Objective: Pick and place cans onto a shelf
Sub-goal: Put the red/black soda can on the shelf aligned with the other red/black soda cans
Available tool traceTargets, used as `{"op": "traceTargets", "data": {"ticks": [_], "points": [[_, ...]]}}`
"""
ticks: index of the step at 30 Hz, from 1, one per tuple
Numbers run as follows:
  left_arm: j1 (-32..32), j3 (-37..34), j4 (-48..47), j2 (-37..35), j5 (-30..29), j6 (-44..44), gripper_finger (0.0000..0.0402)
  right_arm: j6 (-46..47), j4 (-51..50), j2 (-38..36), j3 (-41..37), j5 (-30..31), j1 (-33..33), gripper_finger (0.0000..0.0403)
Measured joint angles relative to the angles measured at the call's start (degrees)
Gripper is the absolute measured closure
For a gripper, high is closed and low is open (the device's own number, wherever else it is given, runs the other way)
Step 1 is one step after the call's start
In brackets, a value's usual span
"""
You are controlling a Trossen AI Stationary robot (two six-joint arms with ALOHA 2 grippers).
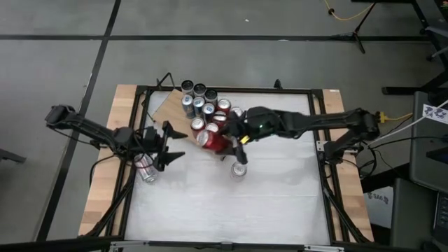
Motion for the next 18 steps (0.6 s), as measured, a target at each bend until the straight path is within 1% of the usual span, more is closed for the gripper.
{"op": "traceTargets", "data": {"ticks": [6,11,14,18], "points": [[-4.41,0.02,6.60,3.08,-0.39,4.30,0.0072,1.54,8.28,4.50,0.00,0.03,2.88,0.0112],[-6.22,0.02,11.45,4.78,-1.00,8.60,0.0072,3.48,13.85,7.28,0.00,2.29,4.62,0.0112],[-6.75,0.49,11.99,5.75,-1.96,10.30,0.0072,3.60,16.05,8.81,0.00,3.76,5.24,0.0112],[-6.80,2.88,12.04,7.69,-1.76,12.76,0.0072,5.03,18.86,9.88,0.00,3.95,5.26,0.0112]]}}
